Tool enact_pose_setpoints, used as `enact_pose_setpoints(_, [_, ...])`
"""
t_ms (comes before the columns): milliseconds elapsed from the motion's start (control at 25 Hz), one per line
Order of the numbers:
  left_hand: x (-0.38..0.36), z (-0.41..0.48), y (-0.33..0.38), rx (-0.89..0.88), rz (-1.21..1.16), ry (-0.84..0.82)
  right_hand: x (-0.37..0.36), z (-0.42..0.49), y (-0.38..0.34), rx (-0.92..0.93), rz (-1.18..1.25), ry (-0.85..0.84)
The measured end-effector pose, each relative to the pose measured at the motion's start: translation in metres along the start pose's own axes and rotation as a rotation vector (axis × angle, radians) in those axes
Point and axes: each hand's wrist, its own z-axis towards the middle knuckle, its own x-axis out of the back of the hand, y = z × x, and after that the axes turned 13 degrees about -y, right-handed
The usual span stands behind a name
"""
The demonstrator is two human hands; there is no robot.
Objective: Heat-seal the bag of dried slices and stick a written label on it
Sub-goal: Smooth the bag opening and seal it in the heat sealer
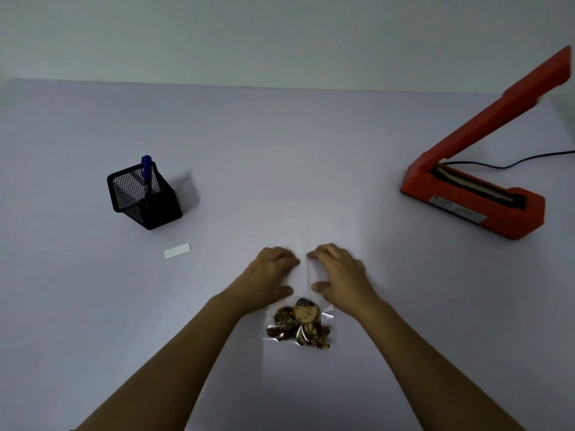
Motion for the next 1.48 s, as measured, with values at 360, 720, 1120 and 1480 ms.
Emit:
enact_pose_setpoints(360, [0.034, 0.033, 0.008, 0.242, 0.283, -0.269, 0.027, 0.023, -0.002, -0.181, -0.172, -0.193])
enact_pose_setpoints(720, [0.005, 0.008, 0.028, 0.403, -0.307, 0.038, -0.002, -0.005, -0.017, -0.399, 0.337, 0.151])
enact_pose_setpoints(1120, [-0.008, -0.008, 0.022, 0.185, -0.419, 0.09, -0.019, -0.018, -0.015, -0.242, 0.541, 0.285])
enact_pose_setpoints(1480, [0.004, -0.009, 0.046, 0.141, -0.822, 0.191, -0.001, -0.037, 0.0, -0.168, 1.081, 0.355])
